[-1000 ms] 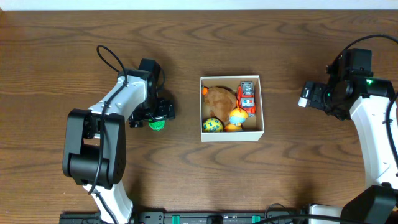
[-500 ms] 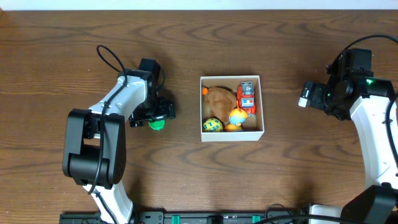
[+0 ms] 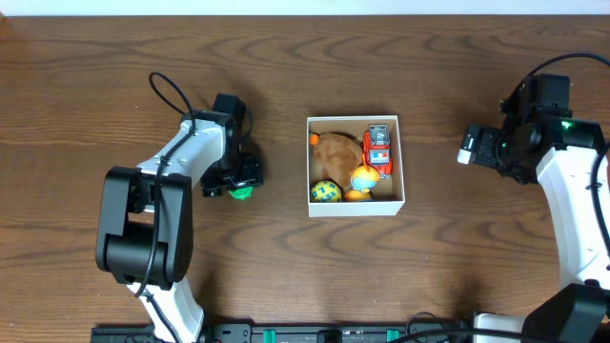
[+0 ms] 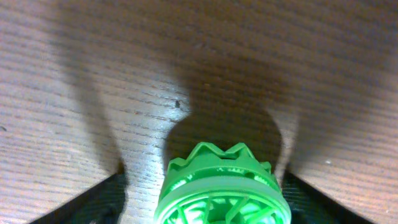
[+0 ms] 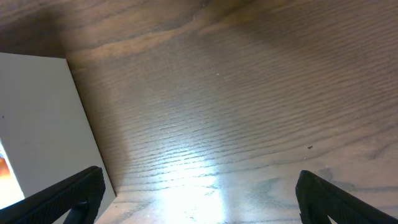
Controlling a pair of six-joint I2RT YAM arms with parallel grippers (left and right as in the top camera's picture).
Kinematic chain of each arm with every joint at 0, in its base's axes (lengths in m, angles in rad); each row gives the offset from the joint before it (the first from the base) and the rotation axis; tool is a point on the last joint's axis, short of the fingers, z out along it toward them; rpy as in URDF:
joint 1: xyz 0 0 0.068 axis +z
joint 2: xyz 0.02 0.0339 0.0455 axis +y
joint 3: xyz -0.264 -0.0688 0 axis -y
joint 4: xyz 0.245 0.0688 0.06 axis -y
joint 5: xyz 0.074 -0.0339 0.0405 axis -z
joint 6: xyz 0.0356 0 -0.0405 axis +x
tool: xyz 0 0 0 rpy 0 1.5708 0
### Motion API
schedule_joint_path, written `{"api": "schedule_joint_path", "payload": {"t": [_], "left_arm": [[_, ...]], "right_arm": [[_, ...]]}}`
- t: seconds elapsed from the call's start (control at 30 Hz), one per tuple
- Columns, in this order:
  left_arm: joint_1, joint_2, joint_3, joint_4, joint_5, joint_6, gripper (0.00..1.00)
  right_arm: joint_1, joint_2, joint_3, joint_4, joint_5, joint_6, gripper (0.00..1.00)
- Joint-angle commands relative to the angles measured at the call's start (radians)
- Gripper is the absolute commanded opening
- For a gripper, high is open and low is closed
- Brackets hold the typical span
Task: Pack container
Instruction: 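Move the left gripper to the green round toy and grasp it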
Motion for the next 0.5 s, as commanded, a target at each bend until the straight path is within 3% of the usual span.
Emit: {"api": "schedule_joint_path", "payload": {"t": [0.0, 0.17, 0.47], "left_arm": [[0.002, 0.019, -0.022, -0.002, 0.011, 0.0, 0.66], [0.002, 0.019, -0.022, -0.002, 0.011, -0.001, 0.56], [0.002, 0.011, 0.012, -0.057, 0.011, -0.001, 0.51]], "right_arm": [[-0.003, 0.006, -0.005, -0.001, -0.007, 0.001, 0.99], [-0.003, 0.006, -0.005, -0.001, -0.007, 0.001, 0.99], [-0.003, 0.006, -0.005, -0.001, -0.007, 0.001, 0.99]]}}
